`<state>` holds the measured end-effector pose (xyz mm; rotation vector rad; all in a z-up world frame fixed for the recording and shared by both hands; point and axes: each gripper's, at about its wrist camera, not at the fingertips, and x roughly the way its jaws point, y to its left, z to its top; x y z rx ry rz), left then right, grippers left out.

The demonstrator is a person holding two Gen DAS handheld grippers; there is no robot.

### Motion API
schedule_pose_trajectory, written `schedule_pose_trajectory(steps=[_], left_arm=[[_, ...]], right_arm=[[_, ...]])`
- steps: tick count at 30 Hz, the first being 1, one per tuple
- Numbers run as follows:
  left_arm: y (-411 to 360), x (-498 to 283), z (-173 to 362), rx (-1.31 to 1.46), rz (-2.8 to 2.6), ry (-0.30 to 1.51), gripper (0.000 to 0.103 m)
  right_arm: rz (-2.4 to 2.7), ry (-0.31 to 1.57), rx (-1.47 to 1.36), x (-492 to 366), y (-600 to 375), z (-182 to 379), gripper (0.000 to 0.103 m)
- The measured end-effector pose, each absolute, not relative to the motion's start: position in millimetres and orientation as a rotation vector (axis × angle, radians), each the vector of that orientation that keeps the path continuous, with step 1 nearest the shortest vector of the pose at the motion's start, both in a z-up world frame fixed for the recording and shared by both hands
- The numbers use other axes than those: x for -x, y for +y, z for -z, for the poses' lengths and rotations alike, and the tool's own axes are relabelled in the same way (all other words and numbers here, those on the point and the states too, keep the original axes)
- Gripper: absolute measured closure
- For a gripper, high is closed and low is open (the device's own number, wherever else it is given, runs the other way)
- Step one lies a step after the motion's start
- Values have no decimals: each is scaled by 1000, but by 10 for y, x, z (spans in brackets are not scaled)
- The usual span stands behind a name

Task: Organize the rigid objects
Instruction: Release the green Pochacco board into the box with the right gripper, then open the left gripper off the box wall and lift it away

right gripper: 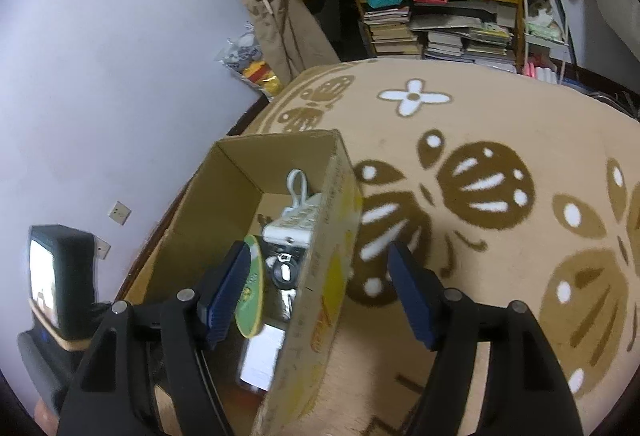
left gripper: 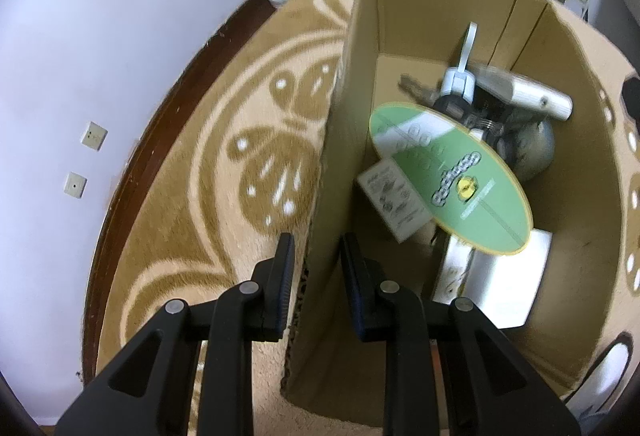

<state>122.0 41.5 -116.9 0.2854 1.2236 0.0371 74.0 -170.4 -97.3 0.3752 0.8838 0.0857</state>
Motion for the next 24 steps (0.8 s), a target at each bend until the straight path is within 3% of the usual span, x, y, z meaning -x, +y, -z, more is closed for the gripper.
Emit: schedule_pose_trajectory(steps=[6, 13, 18, 22, 24], left_arm=[[410, -1184, 1002, -231, 8, 1180, 80], [379, -1111, 791, -200, 47, 1110, 78], [303, -1013, 592, -178, 107, 1041, 60], [208, -888, 426, -189, 143, 973, 20], [185, -807, 354, -192, 148, 941, 11]], right_arm=[[-26, 858, -359, -612, -1799, 853, 17], [27, 842, -340, -399, -1900, 779, 16], [54, 828, -329, -265, -1973, 732, 6], [64, 815, -307, -157, -1995, 659, 0], [64, 802, -305, -101, -2008, 621, 0]])
